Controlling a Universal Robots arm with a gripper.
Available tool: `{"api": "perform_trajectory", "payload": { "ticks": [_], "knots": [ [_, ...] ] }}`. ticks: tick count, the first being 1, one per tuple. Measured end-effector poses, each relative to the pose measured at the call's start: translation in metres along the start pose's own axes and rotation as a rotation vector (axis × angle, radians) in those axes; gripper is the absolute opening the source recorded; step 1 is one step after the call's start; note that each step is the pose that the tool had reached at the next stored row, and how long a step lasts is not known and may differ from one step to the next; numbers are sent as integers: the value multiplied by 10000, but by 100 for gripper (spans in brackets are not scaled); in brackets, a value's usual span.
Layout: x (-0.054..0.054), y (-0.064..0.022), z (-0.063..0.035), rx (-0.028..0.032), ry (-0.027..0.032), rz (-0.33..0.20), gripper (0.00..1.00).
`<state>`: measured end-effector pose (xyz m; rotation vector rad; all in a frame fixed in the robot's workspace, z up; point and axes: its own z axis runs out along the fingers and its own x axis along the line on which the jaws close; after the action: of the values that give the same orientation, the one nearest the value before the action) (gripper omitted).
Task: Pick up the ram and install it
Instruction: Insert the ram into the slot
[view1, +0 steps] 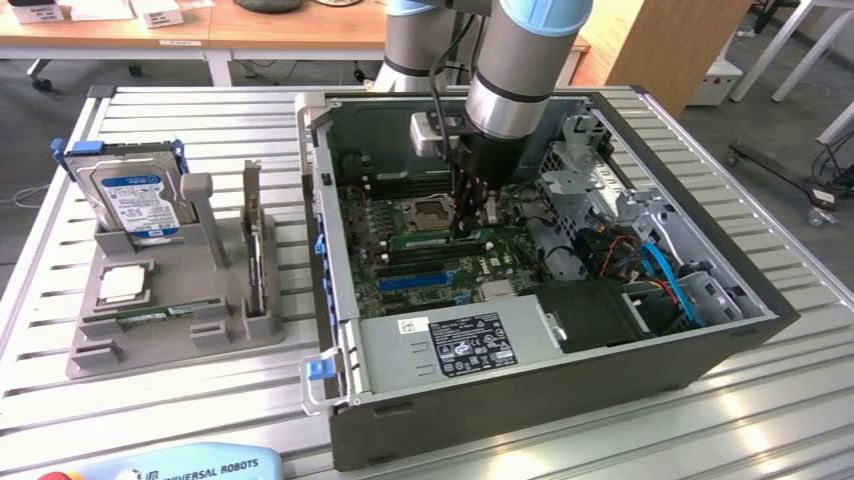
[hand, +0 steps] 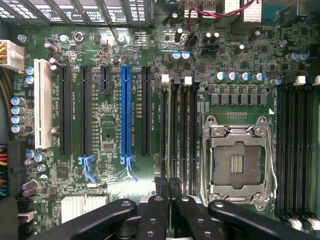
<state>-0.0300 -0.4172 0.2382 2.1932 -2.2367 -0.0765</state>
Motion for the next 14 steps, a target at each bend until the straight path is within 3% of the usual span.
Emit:
{"api": "perform_trajectory", "payload": {
  "ticks": [14],
  "knots": [
    [2,-18,2,1,-3,0,12]
  ]
}}
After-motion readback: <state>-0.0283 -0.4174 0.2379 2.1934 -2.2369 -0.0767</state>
